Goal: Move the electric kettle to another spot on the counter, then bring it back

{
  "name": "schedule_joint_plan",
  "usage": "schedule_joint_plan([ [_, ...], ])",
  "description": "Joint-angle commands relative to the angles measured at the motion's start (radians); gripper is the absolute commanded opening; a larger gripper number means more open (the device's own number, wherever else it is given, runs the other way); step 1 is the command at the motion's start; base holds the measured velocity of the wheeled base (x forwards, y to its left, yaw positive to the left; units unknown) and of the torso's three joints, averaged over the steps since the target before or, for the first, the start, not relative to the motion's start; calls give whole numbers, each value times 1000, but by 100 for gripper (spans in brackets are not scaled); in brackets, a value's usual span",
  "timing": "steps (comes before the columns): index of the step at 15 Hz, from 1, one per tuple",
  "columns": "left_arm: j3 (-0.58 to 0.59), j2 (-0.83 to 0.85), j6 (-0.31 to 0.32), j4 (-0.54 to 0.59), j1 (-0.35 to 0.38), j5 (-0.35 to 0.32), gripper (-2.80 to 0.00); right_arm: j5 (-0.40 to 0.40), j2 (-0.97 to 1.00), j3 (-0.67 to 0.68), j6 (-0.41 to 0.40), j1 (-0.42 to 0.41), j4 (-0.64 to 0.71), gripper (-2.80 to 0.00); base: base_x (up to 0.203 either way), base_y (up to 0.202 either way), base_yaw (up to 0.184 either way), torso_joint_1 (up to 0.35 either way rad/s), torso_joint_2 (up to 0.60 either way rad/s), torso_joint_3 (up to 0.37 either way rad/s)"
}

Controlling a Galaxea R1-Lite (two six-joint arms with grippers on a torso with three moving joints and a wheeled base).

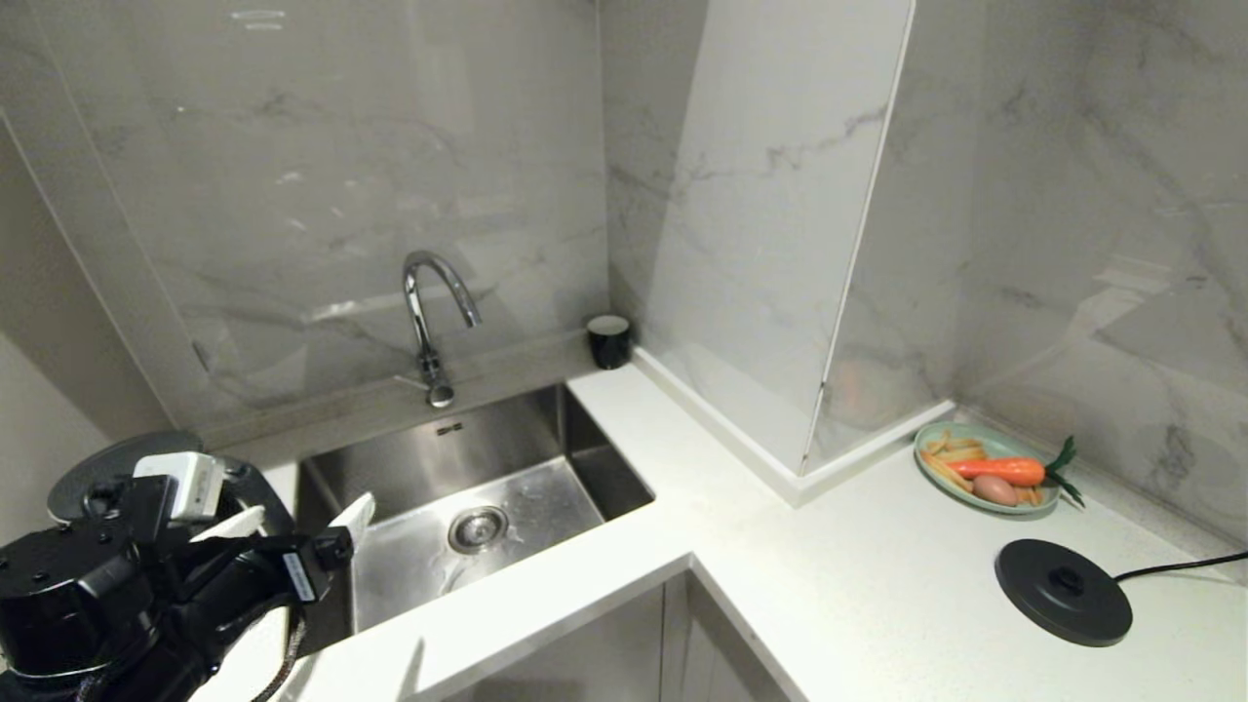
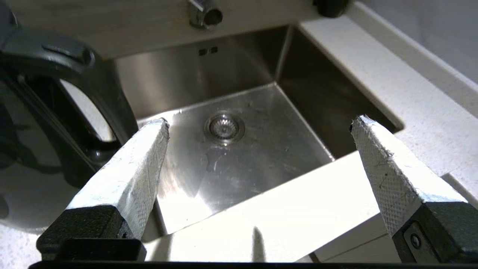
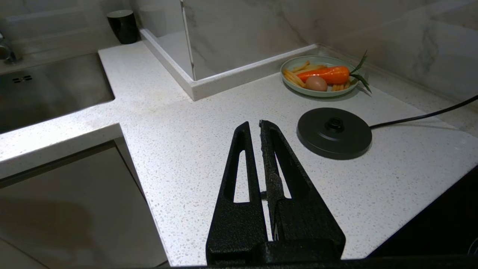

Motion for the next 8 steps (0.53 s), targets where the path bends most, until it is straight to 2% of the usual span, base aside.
schedule_joint_plan([
  [1, 1, -66, 16, -6, -24, 13, 0, 0, 0, 0, -1, 0, 0, -280, 0, 0, 0, 0, 0, 0],
  [2, 1, -99, 39, 9, -40, 29, 0, 0, 0, 0, -1, 0, 0, -280, 0, 0, 0, 0, 0, 0],
  [3, -1, -139, 69, 46, -66, 60, -280, 0, 0, 0, -1, 0, 0, -280, 0, 0, 0, 0, 0, 0],
  [5, -11, -226, 94, 113, -99, 94, -280, 0, 0, 0, -1, 0, 0, -280, 0, 0, 0, 0, 0, 0],
  [8, -27, -345, 140, 206, -103, 111, -280, 0, 0, 0, -1, 0, 1, -280, 0, 0, 0, 0, 0, 0],
])
